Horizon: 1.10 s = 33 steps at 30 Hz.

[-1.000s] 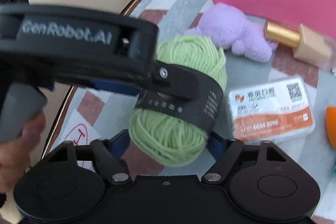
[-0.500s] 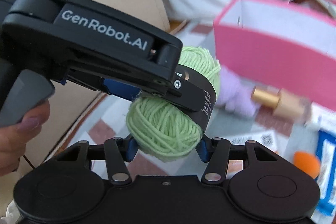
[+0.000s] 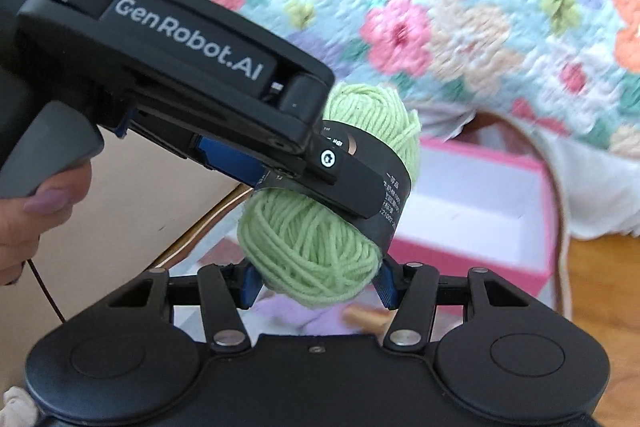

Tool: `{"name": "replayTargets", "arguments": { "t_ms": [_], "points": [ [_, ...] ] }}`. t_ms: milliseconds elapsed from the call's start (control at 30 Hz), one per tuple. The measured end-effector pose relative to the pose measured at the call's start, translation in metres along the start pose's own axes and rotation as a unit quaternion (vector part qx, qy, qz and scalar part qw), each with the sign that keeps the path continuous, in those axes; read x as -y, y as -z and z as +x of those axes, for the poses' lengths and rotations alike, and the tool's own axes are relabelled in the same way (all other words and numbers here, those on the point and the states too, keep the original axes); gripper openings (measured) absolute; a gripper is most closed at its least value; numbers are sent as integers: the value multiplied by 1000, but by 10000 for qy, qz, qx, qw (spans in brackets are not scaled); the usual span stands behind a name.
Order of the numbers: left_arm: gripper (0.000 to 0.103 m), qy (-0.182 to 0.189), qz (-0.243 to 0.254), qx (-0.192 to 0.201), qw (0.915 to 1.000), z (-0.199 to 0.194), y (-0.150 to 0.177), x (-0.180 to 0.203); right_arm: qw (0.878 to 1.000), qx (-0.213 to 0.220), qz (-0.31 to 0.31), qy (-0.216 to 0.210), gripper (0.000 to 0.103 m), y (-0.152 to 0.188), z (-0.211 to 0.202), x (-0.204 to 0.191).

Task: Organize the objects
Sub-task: 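Lift the green yarn ball with the left tool over the pink box, then lower the yarn ball into the pink box and open the left tool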

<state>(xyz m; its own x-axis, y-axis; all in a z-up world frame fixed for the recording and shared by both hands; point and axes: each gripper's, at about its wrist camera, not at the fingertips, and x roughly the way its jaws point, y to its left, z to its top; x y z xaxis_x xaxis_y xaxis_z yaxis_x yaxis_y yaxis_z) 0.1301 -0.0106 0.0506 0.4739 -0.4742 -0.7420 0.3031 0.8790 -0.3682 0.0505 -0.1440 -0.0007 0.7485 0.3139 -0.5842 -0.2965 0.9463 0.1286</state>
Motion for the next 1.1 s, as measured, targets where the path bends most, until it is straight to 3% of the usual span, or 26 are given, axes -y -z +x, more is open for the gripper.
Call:
{"name": "replayTargets", "arguments": {
  "t_ms": [167,333,467,600,700,933,1100],
  "points": [
    [68,42,234,12,9997,38,-42,17,9992,76,221,315,60,-22,15,40],
    [68,133,287,-155,9994,88,-76,17,9969,-61,700,341,60,-35,47,82],
    [68,300,2,-422,9987,133,-97,4,9943,-323,290,973,60,-33,73,104],
    [68,394,-79,-584,9975,170,-104,-12,9903,-756,180,1152,60,-37,105,117],
    [68,422,-172,-710,9964,195,-109,-24,9883,-963,514,1061,60,-36,128,133],
    [68,737,-387,-597,9947,233,-112,-45,9777,-1408,686,1397,59,-42,169,151],
    [66,632,-478,-680,9945,249,-113,-50,9726,-1664,847,1383,59,-37,178,161]
  ]
}}
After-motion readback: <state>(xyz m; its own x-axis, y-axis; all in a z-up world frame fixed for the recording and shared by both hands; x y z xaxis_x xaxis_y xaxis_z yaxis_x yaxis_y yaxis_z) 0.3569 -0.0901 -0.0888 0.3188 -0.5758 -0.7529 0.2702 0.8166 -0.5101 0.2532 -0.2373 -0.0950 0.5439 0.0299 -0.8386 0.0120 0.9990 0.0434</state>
